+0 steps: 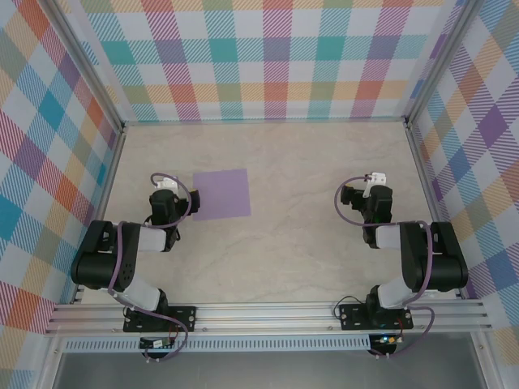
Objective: Fold a paper plane with a square sheet of paper (pick it up from the middle)
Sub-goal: Move the square sheet of paper to the center of the table.
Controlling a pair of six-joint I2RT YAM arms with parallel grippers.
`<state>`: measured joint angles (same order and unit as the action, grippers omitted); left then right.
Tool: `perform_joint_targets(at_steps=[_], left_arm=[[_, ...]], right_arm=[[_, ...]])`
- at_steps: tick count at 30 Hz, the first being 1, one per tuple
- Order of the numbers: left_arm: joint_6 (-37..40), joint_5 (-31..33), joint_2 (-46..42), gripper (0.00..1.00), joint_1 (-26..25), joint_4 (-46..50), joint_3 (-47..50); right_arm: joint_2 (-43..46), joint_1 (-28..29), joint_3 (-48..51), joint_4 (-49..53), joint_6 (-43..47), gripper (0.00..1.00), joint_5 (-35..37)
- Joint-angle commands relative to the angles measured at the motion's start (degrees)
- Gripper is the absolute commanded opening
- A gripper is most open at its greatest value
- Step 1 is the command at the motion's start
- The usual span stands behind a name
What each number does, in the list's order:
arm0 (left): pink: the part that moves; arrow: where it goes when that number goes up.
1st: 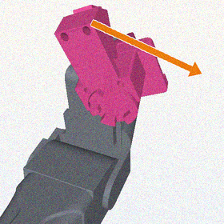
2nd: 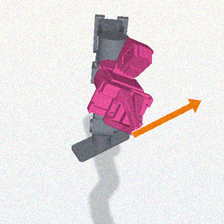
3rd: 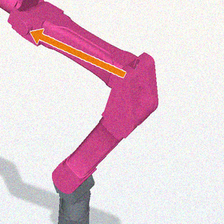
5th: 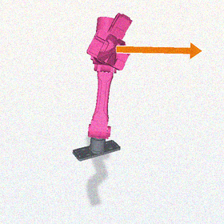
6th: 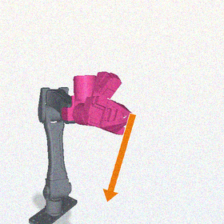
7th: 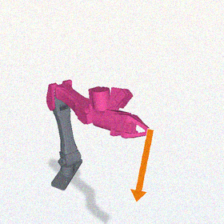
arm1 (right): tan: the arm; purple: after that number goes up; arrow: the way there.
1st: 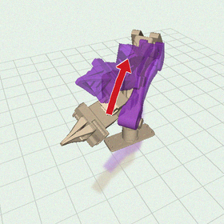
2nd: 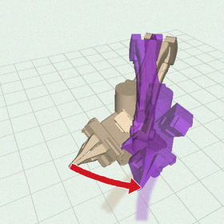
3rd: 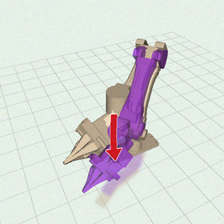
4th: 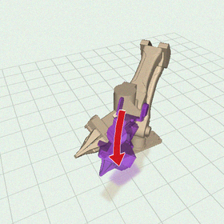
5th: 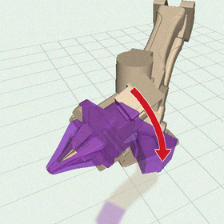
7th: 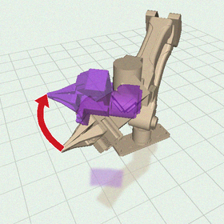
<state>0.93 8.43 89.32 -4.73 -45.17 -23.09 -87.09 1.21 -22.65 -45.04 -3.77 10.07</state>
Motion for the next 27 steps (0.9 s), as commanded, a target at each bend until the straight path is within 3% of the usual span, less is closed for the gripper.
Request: perform_joint_targets(at_steps=[1,22,27], left_arm=[[0.23,-0.58,0.32,1.00,0.11,-0.95,-0.99],[0.13,-1.42,-0.08,1.00,0.66,-1.09,-0.85],[-0.92,1.11,-6.57,1.00,0.62,8.18,-3.16]], right_arm=[[0.17,0.38,0.11,-2.78,-0.10,1.00,0.61],[0.19,0.29,0.07,-2.77,-0.11,1.00,0.50],[1.39,0.44,-0.20,-1.59,0.97,1.00,-1.50]])
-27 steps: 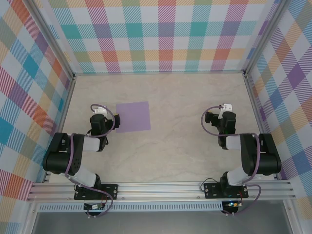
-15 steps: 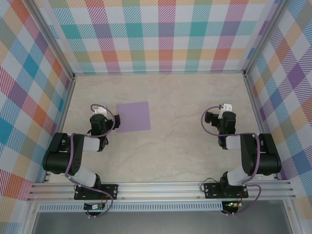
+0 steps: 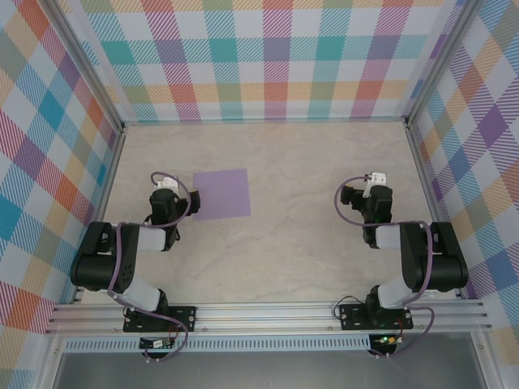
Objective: Fold a paper plane with a square sheet of paper (pick it up from the middle)
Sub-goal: Move the square sheet of paper to the center of the table.
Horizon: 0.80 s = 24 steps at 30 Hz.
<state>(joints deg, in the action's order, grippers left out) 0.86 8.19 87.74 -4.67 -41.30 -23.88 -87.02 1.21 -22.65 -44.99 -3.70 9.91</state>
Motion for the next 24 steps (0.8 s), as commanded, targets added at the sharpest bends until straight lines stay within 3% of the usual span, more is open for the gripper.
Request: perform_joint_targets(at_steps=[1,2,5,8,10,13,16,20,24], left_arm=[[-1.62,2.22,-7.34,1.00,0.61,7.15,-2.78],[-2.46,3.24,-9.59,1.00,0.62,10.01,-3.47],[-6.74,5.82,-16.40,1.00,0.59,25.98,-8.26],[-12.23,4.37,-21.50,1.00,0.57,40.72,-13.37],[-17.00,2.32,-24.13,1.00,0.62,50.31,-17.17],[-22.41,0.37,-26.54,1.00,0.61,64.07,-23.09],[-23.52,-2.88,-27.16,1.00,0.61,73.27,-28.13],[-23.37,-4.60,-26.27,1.00,0.62,82.09,-33.06],[-21.30,-5.75,-25.64,1.00,0.62,86.46,-35.47]], right_arm=[[1.82,0.54,-0.30,-0.85,1.20,1.00,-1.87],[2.28,0.69,-0.33,-0.75,1.56,1.00,-1.86],[8.43,1.31,-5.00,13.98,0.63,1.00,1.85],[14.99,1.30,-8.87,24.93,-1.45,1.00,1.72],[17.99,1.30,-14.67,38.83,-7.22,1.00,1.12],[16.65,1.48,-26.59,61.88,-18.75,1.00,1.76],[11.60,3.42,-35.53,74.48,-23.00,1.00,-2.62],[4.90,10.92,-42.27,79.63,-25.78,1.00,-9.18],[-3.09,22.35,-49.76,79.97,-28.66,1.00,-10.36]])
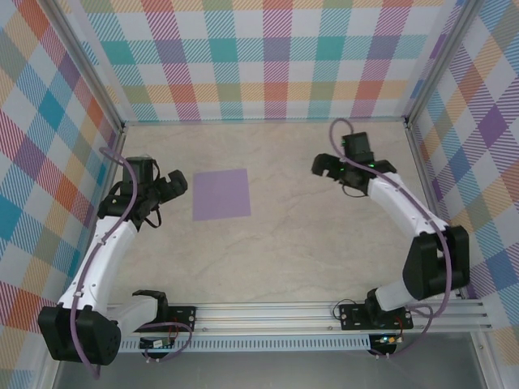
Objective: Fold a paper plane with a square sheet of paper (pick it up from the middle)
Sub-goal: Move the square sheet of paper to the center of the table.
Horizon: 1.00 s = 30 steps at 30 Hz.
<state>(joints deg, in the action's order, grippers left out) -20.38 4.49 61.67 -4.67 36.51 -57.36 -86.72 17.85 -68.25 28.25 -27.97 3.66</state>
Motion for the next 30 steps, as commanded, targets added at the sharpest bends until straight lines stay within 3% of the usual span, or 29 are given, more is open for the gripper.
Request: perform_joint_targets(at_steps=[1,4,12,23,30], left_arm=[[0.50,-2.41,0.07,1.00,0.60,8.46,-1.81],[0.57,-2.88,-1.41,1.00,0.61,7.31,-0.08],[-0.38,-3.88,-6.42,1.00,0.54,7.52,4.02],[-1.35,-2.79,-9.60,1.00,0.57,7.22,7.35],[-1.42,-3.53,-9.20,1.00,0.60,6.93,7.94]], right_arm=[[-5.80,8.50,-6.27,6.02,-5.02,1.00,-5.41],[-12.91,15.93,-12.57,4.22,-6.01,1.00,-6.82],[-29.10,27.25,-26.89,0.11,-9.94,0.98,-11.42],[-40.24,32.33,-37.26,1.29,-11.44,0.87,-16.21],[-46.82,32.78,-43.64,4.82,-11.70,0.83,-15.15]])
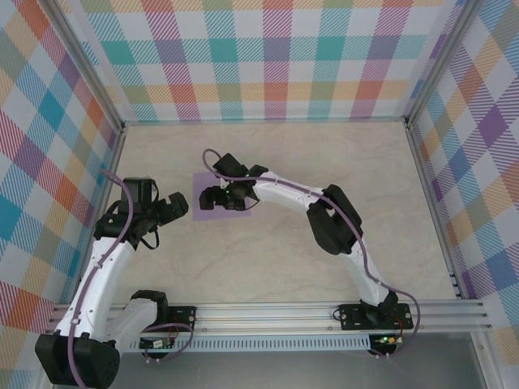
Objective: Fold a paper plane with a square sheet of paper (pick it up from the middle)
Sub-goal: Move the square sheet of paper to the center of the table.
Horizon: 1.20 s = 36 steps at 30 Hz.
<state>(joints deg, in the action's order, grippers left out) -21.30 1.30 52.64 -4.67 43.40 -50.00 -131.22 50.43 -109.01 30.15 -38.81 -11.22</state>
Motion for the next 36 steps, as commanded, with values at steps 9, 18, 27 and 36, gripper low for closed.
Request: perform_joint_targets(at_steps=[9,18,27,36], left_arm=[[-0.46,1.58,0.11,1.00,0.62,-0.15,0.50],[-0.72,1.97,0.85,1.00,0.59,0.55,0.70],[-4.72,-2.23,2.66,1.00,0.60,-1.04,1.77],[-12.01,-11.90,5.56,1.00,0.43,-8.83,6.66]], right_arm=[[-10.21,0.19,-11.68,7.13,-1.79,0.81,2.50],[-4.93,-0.48,2.77,4.98,-0.59,0.75,3.08],[17.16,-3.92,42.03,-1.98,-3.07,0.75,4.41],[31.06,-4.56,47.48,4.35,-3.21,0.78,10.50]])
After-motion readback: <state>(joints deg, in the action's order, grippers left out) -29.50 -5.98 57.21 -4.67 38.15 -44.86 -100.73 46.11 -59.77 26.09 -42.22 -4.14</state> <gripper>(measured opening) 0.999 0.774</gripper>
